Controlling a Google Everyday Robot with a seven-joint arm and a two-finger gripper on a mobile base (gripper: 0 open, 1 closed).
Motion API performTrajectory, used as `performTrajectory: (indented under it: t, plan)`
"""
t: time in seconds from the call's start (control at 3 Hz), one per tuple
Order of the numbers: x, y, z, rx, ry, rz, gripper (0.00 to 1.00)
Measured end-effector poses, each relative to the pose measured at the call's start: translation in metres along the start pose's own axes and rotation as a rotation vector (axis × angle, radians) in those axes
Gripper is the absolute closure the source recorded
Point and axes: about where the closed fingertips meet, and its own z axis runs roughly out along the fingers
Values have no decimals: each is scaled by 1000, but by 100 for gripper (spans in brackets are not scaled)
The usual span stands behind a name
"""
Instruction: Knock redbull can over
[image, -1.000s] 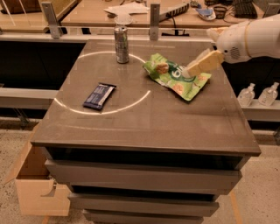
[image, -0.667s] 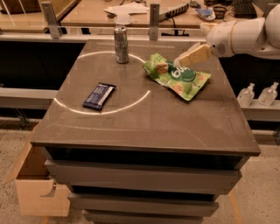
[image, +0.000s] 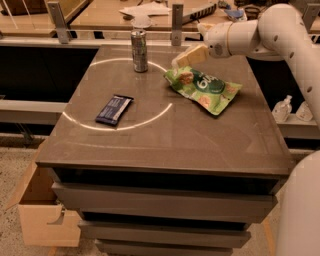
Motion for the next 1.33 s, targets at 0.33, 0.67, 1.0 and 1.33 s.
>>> performTrajectory:
  t: [0.33, 0.67, 1.0, 1.33]
  plan:
    - [-6, 9, 47, -66, -9, 21, 0]
    - [-9, 16, 101, -78, 10, 78, 0]
    - [-10, 17, 127, -63, 8, 101, 0]
    - [-10, 17, 154, -76, -26, 86, 16]
